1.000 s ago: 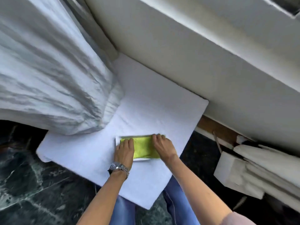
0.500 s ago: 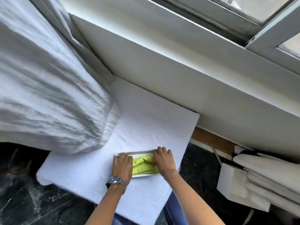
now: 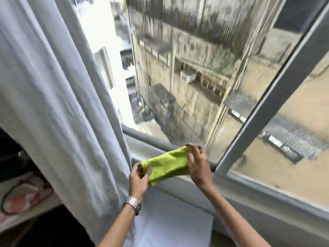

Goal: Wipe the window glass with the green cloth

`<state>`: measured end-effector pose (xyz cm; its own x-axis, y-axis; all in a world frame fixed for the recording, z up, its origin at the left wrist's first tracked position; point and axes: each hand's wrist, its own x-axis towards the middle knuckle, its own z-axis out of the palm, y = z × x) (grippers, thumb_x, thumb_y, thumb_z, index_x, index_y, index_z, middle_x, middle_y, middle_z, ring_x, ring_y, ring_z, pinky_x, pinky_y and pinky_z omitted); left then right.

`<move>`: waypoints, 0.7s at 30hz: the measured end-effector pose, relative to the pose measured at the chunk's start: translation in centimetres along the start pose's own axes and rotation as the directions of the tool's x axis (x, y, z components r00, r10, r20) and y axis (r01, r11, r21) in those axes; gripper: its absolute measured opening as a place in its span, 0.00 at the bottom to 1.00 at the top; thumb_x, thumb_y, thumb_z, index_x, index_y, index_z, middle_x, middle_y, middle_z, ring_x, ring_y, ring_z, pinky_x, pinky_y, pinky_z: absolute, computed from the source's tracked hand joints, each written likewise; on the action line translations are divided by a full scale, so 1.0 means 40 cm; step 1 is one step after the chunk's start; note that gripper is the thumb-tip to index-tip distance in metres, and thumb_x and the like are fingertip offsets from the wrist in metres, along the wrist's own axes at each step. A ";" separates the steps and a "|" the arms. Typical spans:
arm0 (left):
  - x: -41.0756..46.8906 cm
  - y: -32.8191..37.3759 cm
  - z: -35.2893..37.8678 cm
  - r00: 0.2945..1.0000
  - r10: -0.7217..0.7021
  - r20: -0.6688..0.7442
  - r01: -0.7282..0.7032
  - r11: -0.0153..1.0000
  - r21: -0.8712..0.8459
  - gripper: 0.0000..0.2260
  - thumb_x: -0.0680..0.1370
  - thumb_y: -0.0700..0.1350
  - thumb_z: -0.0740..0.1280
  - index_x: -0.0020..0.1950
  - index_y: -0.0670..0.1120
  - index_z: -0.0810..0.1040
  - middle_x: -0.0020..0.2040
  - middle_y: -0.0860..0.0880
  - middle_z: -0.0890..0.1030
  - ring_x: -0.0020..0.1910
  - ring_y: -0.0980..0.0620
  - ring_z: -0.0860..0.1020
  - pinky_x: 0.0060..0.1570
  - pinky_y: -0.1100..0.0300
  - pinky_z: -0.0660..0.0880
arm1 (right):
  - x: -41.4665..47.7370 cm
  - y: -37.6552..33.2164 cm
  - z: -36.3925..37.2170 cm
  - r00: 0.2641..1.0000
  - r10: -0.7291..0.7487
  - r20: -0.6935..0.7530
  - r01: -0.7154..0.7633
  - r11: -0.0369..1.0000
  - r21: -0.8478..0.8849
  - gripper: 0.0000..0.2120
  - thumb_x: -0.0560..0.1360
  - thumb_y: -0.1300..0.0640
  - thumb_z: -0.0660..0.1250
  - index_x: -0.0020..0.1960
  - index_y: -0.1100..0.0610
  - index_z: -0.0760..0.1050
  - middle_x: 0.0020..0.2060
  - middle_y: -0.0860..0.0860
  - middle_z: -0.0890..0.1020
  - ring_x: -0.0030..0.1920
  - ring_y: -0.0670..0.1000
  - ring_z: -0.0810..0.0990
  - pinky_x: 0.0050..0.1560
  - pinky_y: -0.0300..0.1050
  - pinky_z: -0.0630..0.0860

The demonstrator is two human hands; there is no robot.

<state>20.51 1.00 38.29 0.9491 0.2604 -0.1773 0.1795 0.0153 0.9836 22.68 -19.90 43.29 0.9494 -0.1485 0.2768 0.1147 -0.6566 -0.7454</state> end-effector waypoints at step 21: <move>0.220 1.239 0.115 0.474 0.874 0.106 -0.872 0.449 0.193 0.08 0.77 0.45 0.72 0.51 0.41 0.82 0.46 0.44 0.87 0.43 0.50 0.86 0.47 0.51 0.85 | 0.657 -0.837 -0.481 0.514 -0.232 -0.826 0.083 0.972 -0.222 0.39 0.83 0.41 0.60 0.80 0.68 0.54 0.79 0.69 0.55 0.80 0.66 0.49 0.82 0.58 0.43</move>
<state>38.96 -0.39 85.34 0.6342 0.0341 0.7724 -0.6971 -0.4069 0.5903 38.17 -16.05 87.18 0.2199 -0.5343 0.8162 0.1255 -0.8143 -0.5668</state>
